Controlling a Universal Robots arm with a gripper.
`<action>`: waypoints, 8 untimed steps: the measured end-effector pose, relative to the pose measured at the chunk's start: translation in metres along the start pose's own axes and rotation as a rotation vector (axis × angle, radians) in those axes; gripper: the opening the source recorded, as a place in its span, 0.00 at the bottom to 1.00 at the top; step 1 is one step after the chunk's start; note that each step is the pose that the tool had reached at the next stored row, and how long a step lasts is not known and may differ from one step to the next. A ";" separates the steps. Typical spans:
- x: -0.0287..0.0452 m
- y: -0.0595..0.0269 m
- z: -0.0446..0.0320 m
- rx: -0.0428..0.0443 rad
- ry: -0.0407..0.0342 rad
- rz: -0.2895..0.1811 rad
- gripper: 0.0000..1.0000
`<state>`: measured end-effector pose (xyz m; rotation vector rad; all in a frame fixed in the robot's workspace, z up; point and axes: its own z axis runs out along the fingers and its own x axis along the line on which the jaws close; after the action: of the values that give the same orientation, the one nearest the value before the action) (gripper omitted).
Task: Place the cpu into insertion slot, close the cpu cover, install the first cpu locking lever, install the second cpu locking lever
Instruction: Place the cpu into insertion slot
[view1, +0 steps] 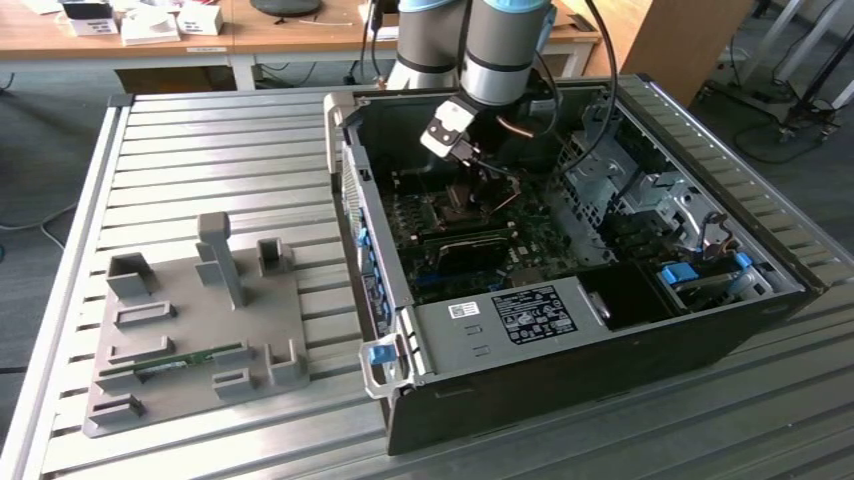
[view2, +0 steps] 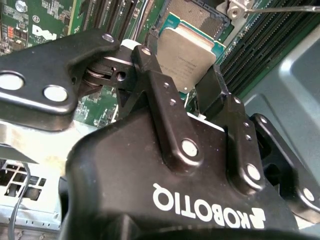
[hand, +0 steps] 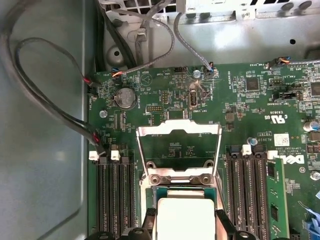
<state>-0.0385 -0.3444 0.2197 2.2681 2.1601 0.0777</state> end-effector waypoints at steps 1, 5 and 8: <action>-0.0001 -0.0001 0.0010 0.0000 0.0000 0.000 0.54; -0.0001 -0.0002 0.0025 0.0004 0.0004 -0.012 0.54; -0.0001 -0.0020 0.0039 0.0004 0.0006 -0.013 0.54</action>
<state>-0.0403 -0.3444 0.2158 2.2538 2.1755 0.0779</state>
